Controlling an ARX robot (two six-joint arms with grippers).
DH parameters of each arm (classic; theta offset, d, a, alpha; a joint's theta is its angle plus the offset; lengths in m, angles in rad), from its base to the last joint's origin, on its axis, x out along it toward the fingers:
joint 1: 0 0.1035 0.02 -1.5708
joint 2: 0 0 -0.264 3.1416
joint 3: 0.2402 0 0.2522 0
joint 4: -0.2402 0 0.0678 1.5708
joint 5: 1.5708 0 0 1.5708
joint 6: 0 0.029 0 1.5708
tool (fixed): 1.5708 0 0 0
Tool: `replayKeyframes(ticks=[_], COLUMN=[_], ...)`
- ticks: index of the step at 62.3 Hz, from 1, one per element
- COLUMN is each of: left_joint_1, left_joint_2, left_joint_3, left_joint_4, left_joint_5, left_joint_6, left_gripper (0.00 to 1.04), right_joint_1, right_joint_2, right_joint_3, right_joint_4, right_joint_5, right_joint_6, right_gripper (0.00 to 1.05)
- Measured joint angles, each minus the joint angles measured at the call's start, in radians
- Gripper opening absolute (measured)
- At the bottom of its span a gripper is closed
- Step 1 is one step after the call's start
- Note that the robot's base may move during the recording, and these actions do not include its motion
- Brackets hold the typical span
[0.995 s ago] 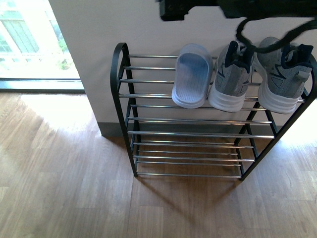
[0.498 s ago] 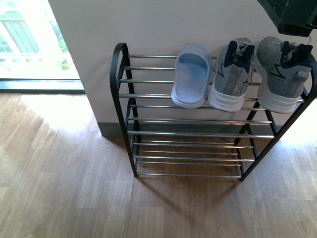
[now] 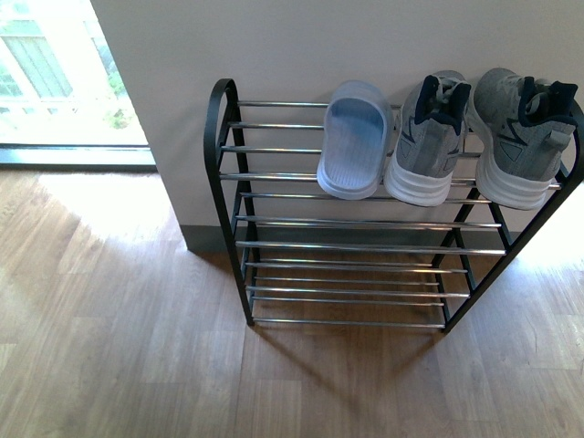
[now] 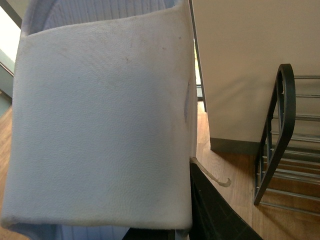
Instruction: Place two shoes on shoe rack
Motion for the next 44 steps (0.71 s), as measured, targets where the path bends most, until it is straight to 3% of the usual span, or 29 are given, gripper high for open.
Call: replayKeyframes(ticks=[5, 17, 31, 37, 44], left_joint_1=[0.000, 0.000, 0.000, 0.000, 0.000], left_joint_2=[0.000, 0.000, 0.000, 0.000, 0.000], left_joint_3=[0.000, 0.000, 0.000, 0.000, 0.000], left_joint_4=[0.000, 0.000, 0.000, 0.000, 0.000], left_joint_5=[0.000, 0.001, 0.000, 0.000, 0.000], left_joint_6=[0.000, 0.000, 0.000, 0.000, 0.000], left_gripper=[0.02, 0.02, 0.02, 0.02, 0.02], right_joint_1=[-0.024, -0.074, -0.119, -0.185, -0.215], right_joint_2=[-0.054, -0.113, -0.275, -0.348, -0.437], right_joint_3=[-0.024, -0.094, -0.122, -0.123, -0.124], right_joint_4=[-0.029, -0.019, -0.151, -0.216, -0.294], right_joint_5=[-0.024, -0.066, -0.111, -0.198, -0.207], right_joint_6=[-0.007, -0.005, -0.006, -0.006, -0.006], right_gripper=[0.02, 0.02, 0.02, 0.02, 0.02])
